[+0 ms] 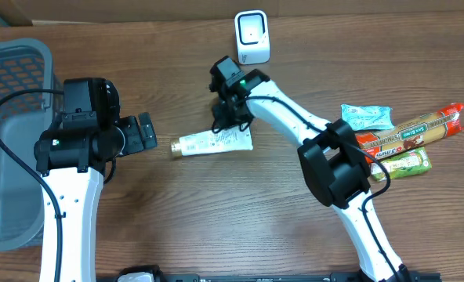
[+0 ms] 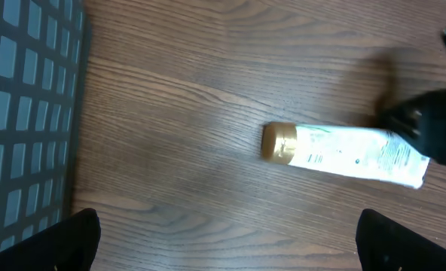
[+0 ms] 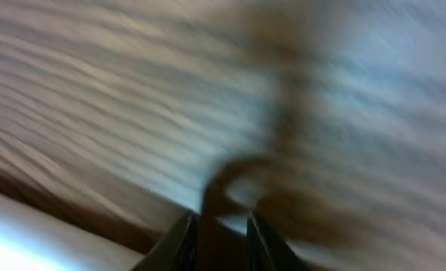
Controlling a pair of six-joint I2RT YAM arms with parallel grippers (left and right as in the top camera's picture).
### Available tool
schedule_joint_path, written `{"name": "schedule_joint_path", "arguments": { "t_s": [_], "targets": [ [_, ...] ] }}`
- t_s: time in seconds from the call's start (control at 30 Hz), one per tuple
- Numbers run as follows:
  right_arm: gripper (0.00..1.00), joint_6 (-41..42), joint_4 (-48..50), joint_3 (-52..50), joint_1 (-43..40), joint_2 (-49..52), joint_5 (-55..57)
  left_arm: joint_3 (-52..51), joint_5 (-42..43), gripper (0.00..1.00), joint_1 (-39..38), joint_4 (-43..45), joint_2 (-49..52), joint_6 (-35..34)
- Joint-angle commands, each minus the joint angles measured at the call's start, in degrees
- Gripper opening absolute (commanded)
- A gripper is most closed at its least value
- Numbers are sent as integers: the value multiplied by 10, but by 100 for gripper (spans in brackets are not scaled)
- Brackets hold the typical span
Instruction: Scan the item barcode
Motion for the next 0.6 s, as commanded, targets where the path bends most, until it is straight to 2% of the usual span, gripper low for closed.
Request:
{"name": "schedule_joint_path", "arguments": {
  "t_s": [0.0, 0.1, 0.27, 0.4, 0.57],
  "targets": [
    [25, -20, -45, 15, -20, -8, 9, -1, 2, 100, 3, 0, -4, 11],
    [25, -42, -98, 15, -32, -10, 2, -1, 2, 100, 3, 0, -4, 11],
    [33, -94, -163, 15, -36, -10, -20, -1, 2, 100, 3, 0, -4, 11],
    [50, -176, -208, 15, -37, -10, -88, -1, 2, 99, 3, 0, -4, 11],
    [54, -227, -220, 15, -41, -10, -165, -1, 2, 100, 3, 0, -4, 11]
  ]
}}
